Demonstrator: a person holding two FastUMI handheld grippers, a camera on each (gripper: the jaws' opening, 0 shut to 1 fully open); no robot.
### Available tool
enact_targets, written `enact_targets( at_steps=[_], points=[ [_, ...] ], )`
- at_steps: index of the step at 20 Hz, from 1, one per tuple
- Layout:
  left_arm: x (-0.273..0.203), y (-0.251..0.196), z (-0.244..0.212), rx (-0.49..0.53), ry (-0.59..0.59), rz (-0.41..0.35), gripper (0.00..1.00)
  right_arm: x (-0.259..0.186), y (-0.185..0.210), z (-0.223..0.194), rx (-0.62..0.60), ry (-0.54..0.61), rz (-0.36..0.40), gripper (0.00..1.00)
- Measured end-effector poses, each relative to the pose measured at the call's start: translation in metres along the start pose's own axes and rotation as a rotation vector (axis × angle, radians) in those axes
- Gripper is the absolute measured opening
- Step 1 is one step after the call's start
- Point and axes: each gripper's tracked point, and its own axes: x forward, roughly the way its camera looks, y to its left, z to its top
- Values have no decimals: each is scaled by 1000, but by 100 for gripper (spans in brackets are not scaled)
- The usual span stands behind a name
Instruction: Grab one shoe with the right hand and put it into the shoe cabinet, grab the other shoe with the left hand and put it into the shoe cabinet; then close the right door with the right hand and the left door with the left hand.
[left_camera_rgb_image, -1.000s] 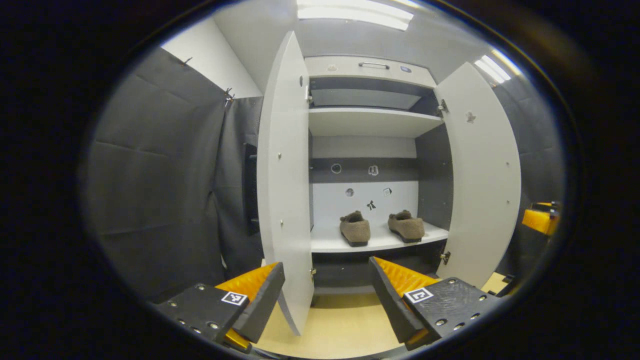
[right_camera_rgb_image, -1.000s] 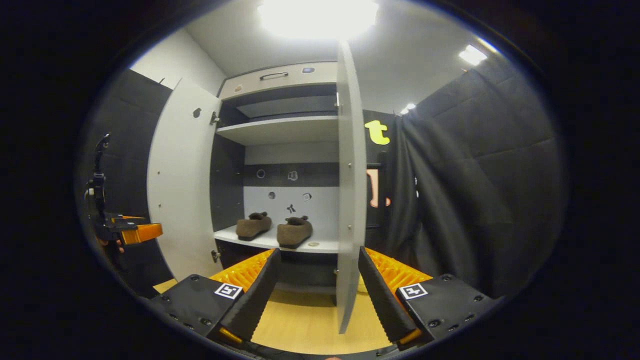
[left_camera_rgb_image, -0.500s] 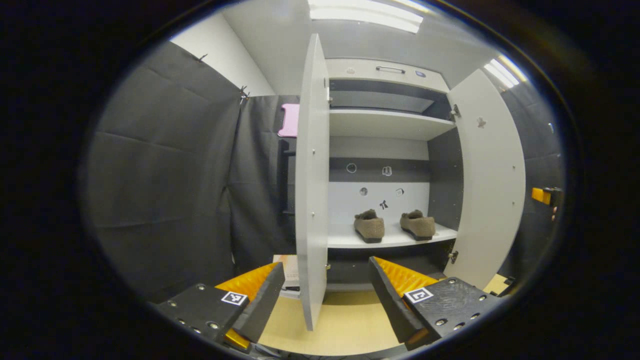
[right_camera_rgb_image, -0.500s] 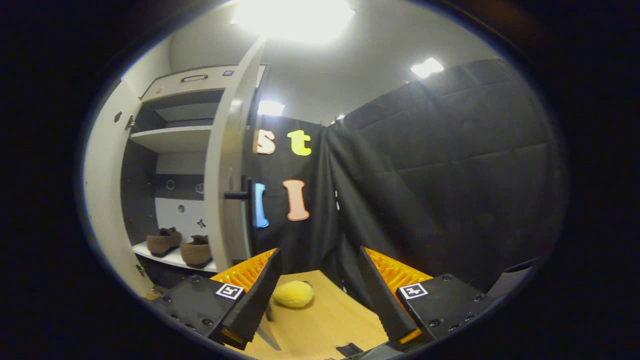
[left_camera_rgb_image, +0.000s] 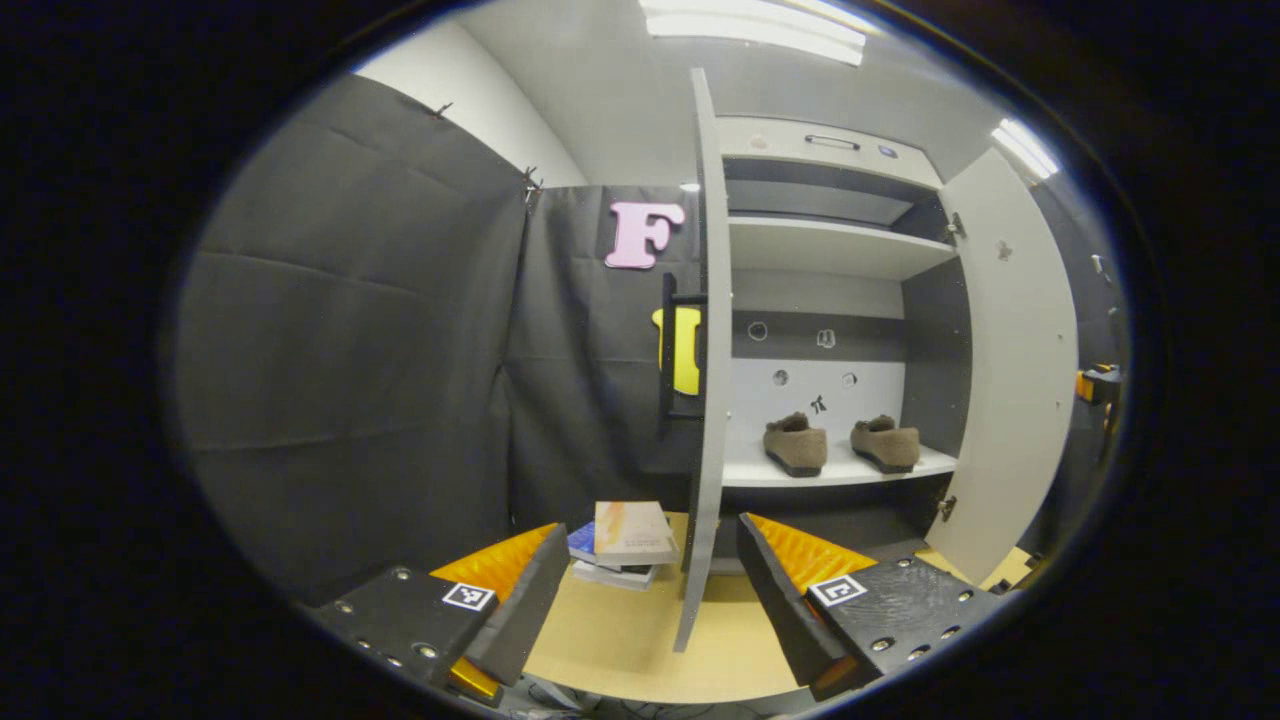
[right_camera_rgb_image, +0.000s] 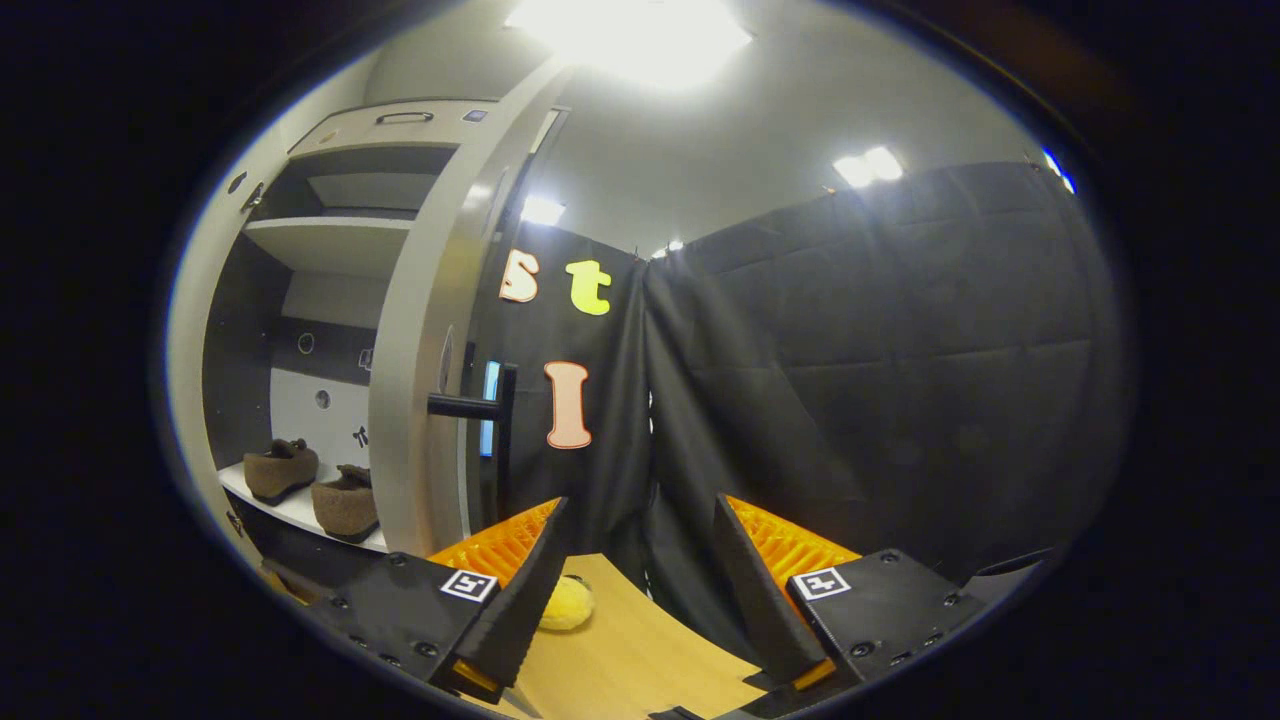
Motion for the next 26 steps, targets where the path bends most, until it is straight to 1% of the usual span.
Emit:
enact_targets(
  at_steps=[1, 2, 5, 6, 7, 8, 14, 16, 17, 18, 20, 21, 22, 23, 24, 25, 26],
  points=[
    [-1, 4, -1, -6, 3, 3, 100, -3, 4, 2, 7, -3, 12, 92],
    [0, 7, -2, -11, 6, 4, 100, -5, 8, 3, 17, 3, 24, 88],
    [2, 12, -2, -25, 4, 14, 98, -14, 24, 3, 27, 13, 62, 88],
    [4, 15, -1, -29, 0, 18, 100, -19, 33, 5, 30, 13, 83, 88],
    [6, 17, 0, -36, -3, 21, 98, -23, 45, 7, 36, 11, 116, 88],
    [7, 18, 1, -45, -3, 21, 100, -27, 59, 8, 48, 14, 146, 91],
    [8, 37, -7, -52, 18, 57, 100, -45, 152, 15, 87, 20, 347, 90],
    [3, 48, -9, -48, 25, 73, 89, -48, 182, 15, 83, 22, 407, 90],
    [0, 54, -10, -48, 27, 81, 89, -49, 197, 16, 75, 21, 433, 90],
    [-2, 57, -9, -47, 29, 88, 89, -48, 210, 15, 61, 18, 445, 90],
    [-5, 65, -12, -46, 32, 107, 89, -43, 222, 18, 31, -5, 435, 89],
    [-6, 70, -15, -47, 34, 114, 89, -42, 226, 18, 26, -6, 433, 86],
    [-7, 75, -16, -49, 36, 120, 98, -41, 230, 18, 30, -6, 436, 86],
    [-8, 77, -18, -51, 38, 126, 98, -40, 233, 18, 36, -4, 442, 89],
    [-7, 80, -19, -54, 41, 130, 99, -39, 234, 19, 41, -2, 446, 86],
    [-4, 82, -19, -60, 44, 132, 100, -38, 235, 19, 42, 1, 449, 86],
    [-2, 83, -19, -67, 46, 132, 97, -37, 236, 19, 41, 3, 452, 86]
  ],
)
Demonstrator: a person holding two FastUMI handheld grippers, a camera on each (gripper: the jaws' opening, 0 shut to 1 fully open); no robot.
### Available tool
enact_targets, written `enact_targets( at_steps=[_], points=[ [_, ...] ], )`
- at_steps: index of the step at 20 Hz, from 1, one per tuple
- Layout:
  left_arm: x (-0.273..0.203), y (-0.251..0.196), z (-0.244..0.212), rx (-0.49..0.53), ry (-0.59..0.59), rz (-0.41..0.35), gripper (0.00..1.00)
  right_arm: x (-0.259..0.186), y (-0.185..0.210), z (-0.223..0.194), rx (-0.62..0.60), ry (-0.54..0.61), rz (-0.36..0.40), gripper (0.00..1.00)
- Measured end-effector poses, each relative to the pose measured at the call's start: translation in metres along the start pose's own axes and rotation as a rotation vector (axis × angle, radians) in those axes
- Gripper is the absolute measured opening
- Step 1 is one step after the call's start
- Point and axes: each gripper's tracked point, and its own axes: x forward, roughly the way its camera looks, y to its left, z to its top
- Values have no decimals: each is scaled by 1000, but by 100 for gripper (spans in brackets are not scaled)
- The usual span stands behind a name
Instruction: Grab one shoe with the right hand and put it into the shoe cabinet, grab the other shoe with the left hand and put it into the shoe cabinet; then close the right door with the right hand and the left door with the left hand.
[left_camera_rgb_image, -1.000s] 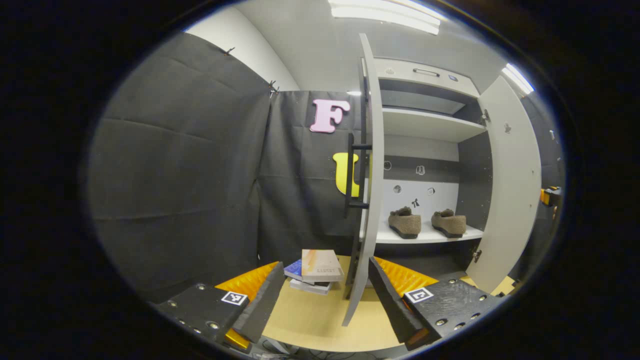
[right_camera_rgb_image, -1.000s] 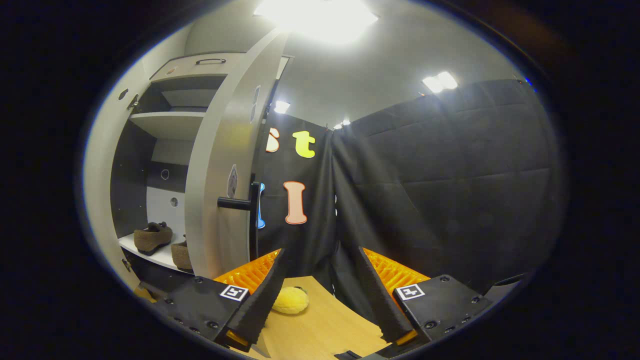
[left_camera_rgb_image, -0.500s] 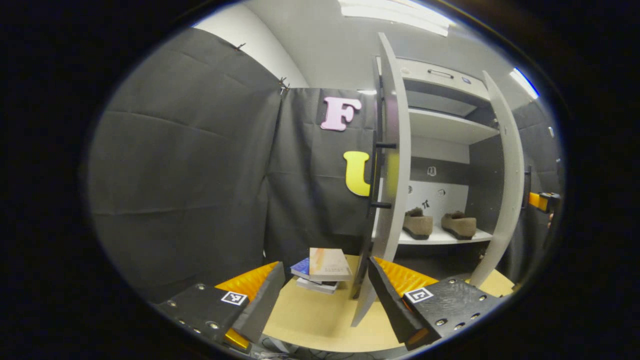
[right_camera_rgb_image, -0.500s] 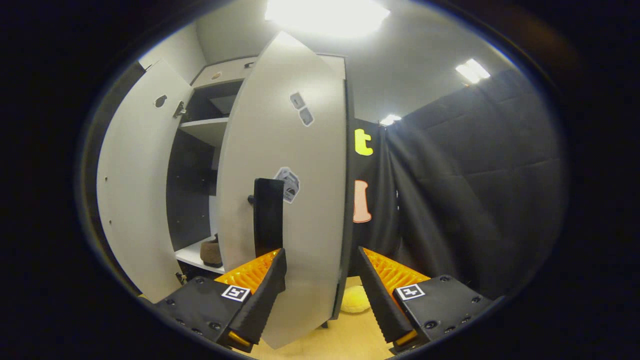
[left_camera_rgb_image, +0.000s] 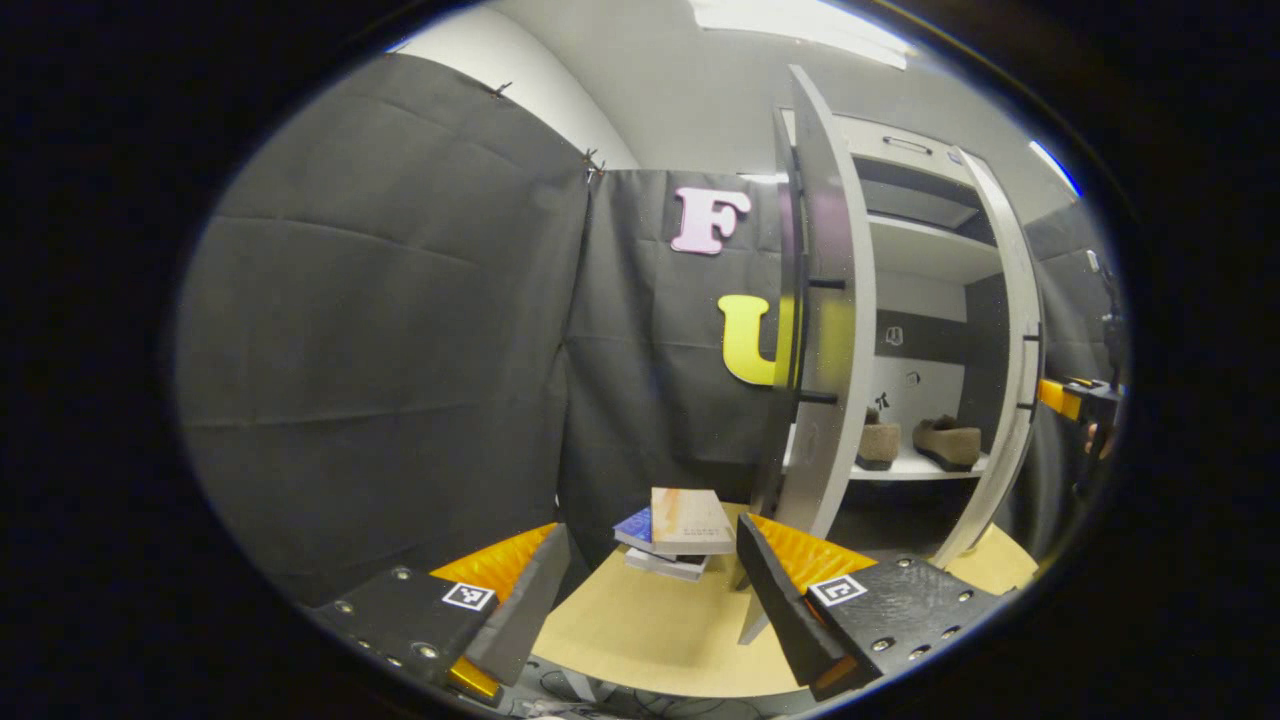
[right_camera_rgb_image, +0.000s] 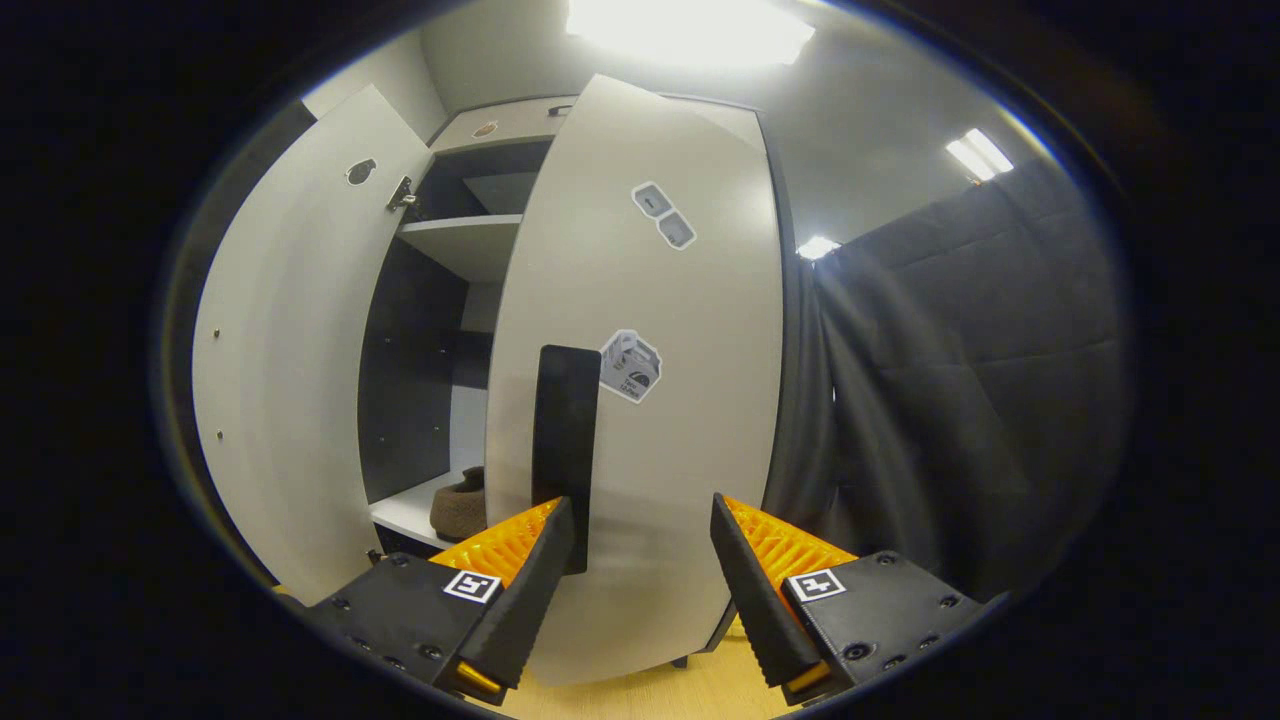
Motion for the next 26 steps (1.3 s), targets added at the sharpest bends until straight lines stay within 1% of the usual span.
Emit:
enact_targets(
  at_steps=[1, 2, 4, 5, 6, 9, 11, 14, 16, 17, 18, 20, 21, 22, 23, 24, 25, 26],
  points=[
    [2, 0, 0, -5, 0, -1, 97, 1, 1, -1, -5, 3, 4, 86],
    [4, -1, 3, -7, -6, -2, 99, 2, 1, -1, -11, 6, 6, 89],
    [13, -1, 14, 4, -29, 2, 100, 0, 1, 0, -8, 6, 13, 90],
    [20, 0, 21, 9, -46, 8, 100, -2, 2, 0, 2, 7, 23, 92],
    [29, 0, 31, 8, -61, 12, 100, -3, 3, -1, 16, 5, 40, 98],
    [55, -1, 58, 3, -100, 15, 100, -16, 0, -13, 42, 24, 79, 98],
    [74, -8, 76, 14, -134, 10, 100, -24, -10, -27, 47, 49, 90, 98],
    [95, -26, 98, 33, -161, -8, 100, -32, -31, -46, 50, 90, 77, 98],
    [105, -36, 101, 51, -162, -8, 100, -40, -45, -55, 63, 113, 66, 98],
    [108, -47, 102, 52, -162, -26, 100, -43, -52, -58, 67, 118, 58, 98],
    [111, -56, 102, 59, -165, -24, 100, -45, -59, -61, 67, 121, 48, 98],
    [108, -58, 108, 123, -187, -14, 99, -49, -70, -66, 70, 126, 35, 97],
    [108, -60, 107, 130, -190, -15, 99, -52, -71, -68, 76, 129, 38, 97],
    [107, -64, 106, 126, -182, -23, 99, -53, -71, -70, 81, 133, 45, 98],
    [107, -67, 105, 114, -175, -36, 93, -53, -71, -71, 84, 136, 48, 98],
    [105, -72, 103, 100, -165, -52, 99, -54, -70, -72, 84, 136, 50, 97],
    [102, -79, 102, 90, -160, -70, 99, -55, -69, -73, 83, 137, 55, 98],
    [99, -87, 103, 94, -162, -89, 93, -54, -66, -75, 81, 142, 62, 97]
  ],
)
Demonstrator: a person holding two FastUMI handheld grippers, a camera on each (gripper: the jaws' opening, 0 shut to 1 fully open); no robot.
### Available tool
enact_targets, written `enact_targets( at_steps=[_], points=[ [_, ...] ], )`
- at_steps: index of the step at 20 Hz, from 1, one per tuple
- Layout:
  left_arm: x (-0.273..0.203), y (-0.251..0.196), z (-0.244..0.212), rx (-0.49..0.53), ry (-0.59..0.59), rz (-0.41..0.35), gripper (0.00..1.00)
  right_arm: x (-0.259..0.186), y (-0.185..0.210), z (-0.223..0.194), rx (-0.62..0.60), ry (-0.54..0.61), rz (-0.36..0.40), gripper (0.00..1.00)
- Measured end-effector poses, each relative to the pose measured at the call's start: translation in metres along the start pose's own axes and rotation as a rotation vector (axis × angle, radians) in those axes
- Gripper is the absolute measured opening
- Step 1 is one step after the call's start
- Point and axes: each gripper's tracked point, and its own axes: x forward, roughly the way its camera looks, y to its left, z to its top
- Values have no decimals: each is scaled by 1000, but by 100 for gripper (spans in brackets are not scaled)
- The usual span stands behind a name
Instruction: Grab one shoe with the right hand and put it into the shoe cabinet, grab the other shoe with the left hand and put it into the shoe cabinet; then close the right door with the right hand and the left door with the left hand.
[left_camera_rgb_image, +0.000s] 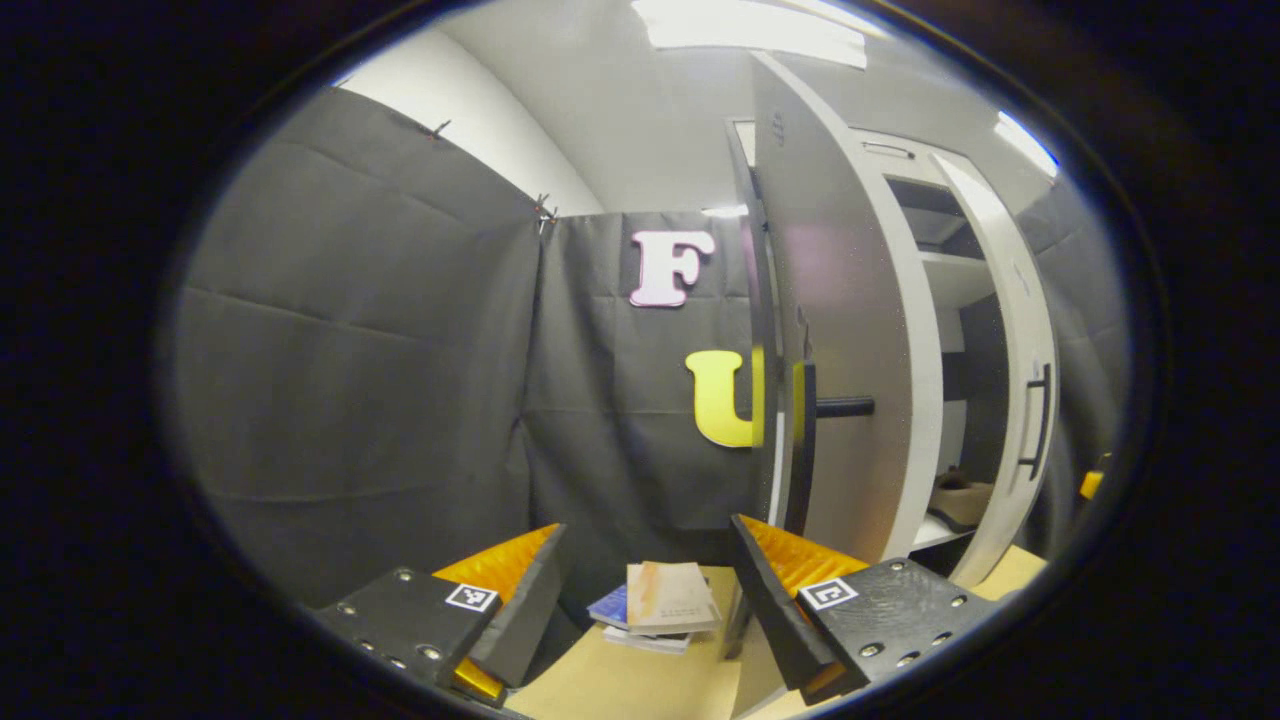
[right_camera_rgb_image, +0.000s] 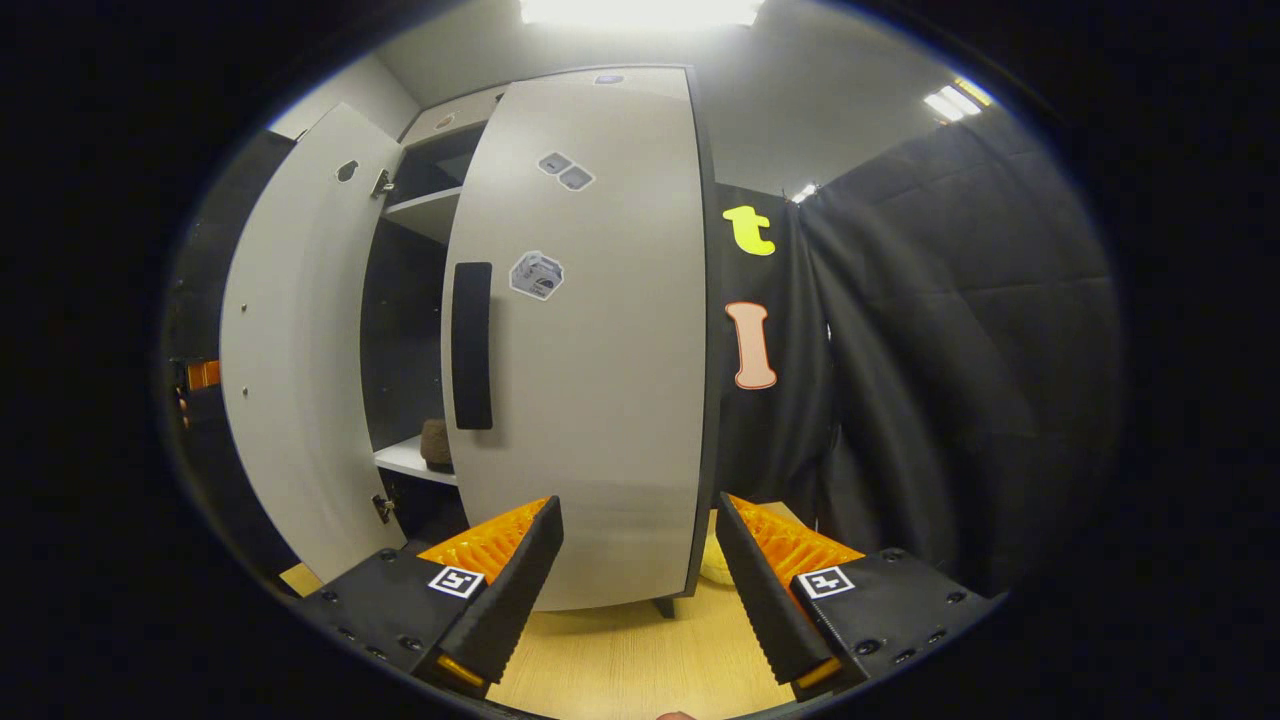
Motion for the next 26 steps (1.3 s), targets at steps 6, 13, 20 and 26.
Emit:
enact_targets(
  at_steps=[6, 13, 20, 26],
  points=[
    [-3, -59, 1, 5, -5, -100, 99, -1, 8, -11, -11, 34, 26, 98],
    [2, -134, 1, 1, -16, -216, 99, -11, -4, -21, -12, 63, 3, 98],
    [32, -205, -7, 2, -2, -287, 99, -17, -3, -27, 5, 80, 14, 98],
    [36, -205, -10, 20, -2, -266, 99, -23, 2, -25, -8, 73, 41, 97]
  ],
)
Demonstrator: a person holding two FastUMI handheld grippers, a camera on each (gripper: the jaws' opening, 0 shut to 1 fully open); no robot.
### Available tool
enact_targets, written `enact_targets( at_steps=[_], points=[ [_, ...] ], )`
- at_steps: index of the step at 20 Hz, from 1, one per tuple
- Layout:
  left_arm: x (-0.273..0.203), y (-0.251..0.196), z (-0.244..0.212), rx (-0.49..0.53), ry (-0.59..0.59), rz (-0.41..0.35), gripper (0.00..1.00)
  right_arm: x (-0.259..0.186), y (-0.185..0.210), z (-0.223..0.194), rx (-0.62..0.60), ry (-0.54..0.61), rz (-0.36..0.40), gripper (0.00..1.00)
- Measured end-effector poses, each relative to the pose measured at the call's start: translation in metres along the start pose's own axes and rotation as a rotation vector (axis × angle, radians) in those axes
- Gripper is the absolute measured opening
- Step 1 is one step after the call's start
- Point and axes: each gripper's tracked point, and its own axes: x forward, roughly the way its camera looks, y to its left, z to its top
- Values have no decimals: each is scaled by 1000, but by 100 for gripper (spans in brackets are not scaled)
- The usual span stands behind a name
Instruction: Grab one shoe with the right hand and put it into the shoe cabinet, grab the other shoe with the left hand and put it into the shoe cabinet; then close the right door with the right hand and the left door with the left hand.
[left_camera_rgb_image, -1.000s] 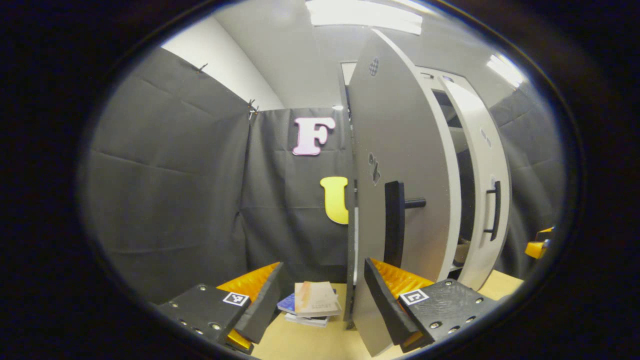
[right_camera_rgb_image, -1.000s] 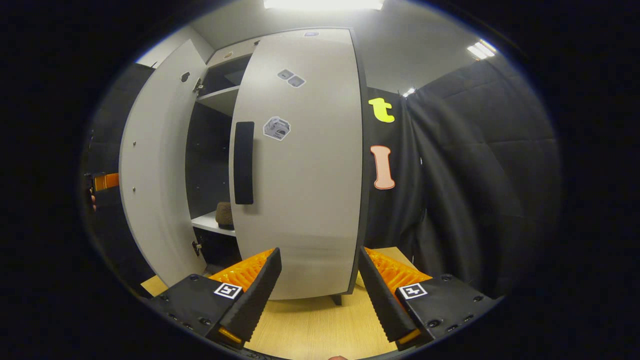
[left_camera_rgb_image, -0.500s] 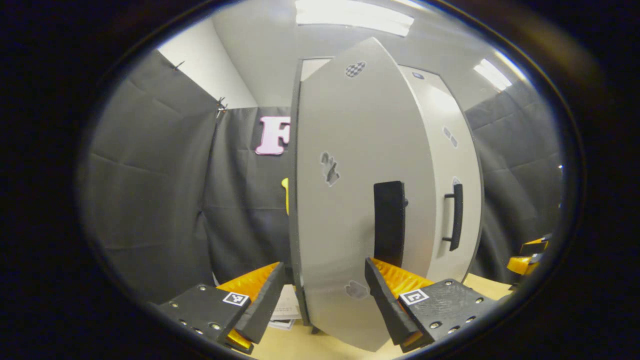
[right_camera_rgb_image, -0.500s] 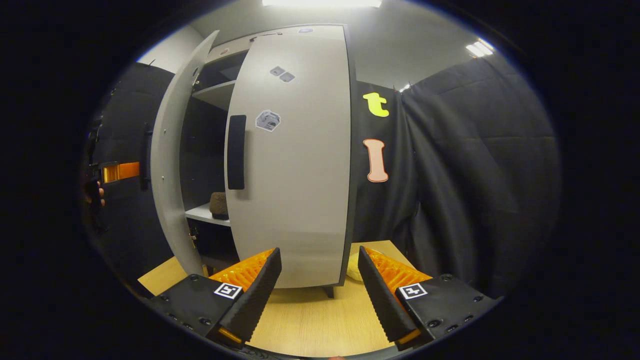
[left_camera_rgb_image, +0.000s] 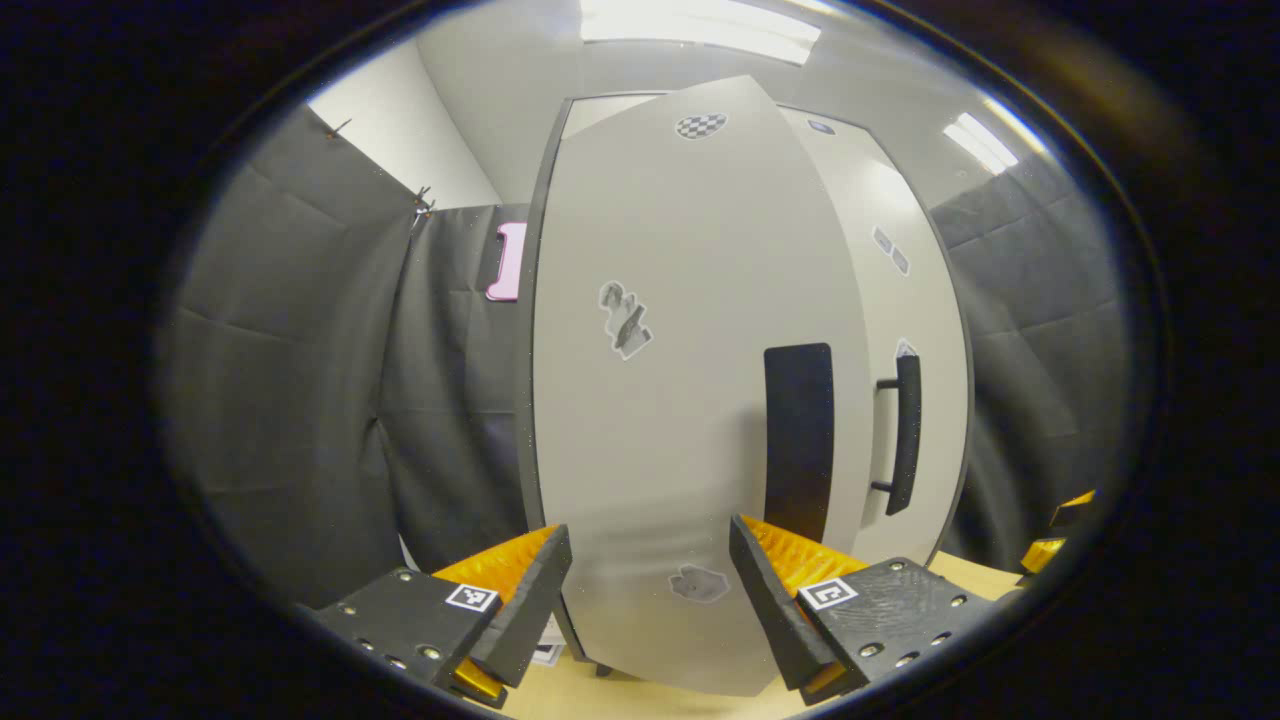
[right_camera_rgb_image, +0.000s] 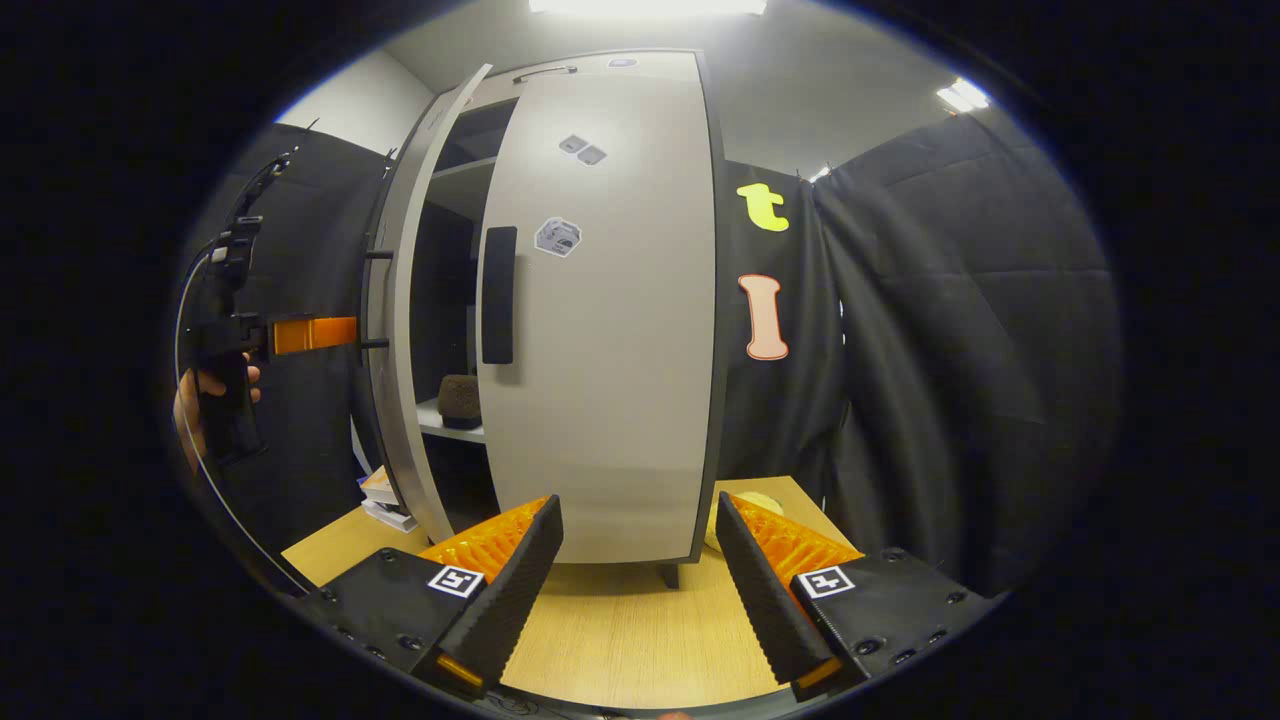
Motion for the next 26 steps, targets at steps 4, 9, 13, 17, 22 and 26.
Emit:
enact_targets(
  at_steps=[4, 9, 13, 17, 22, 26],
  points=[
    [-16, 18, 1, 15, -5, 23, 99, -12, 6, 13, 35, -38, 15, 98],
    [-69, 50, -12, 0, -8, 56, 93, -30, 17, 35, 35, -114, 29, 98],
    [-109, 68, -25, 3, -2, 71, 93, -47, 25, 45, 20, -161, 33, 98],
    [-144, 70, -34, 1, -19, 59, 93, -65, 31, 49, 5, -207, 37, 98],
    [-177, 66, -58, 62, 5, 66, 93, -78, 28, 42, -5, -265, 14, 97],
    [-201, 58, -81, 45, 29, 69, 99, -90, 26, 31, -3, -289, 6, 98]
  ],
)
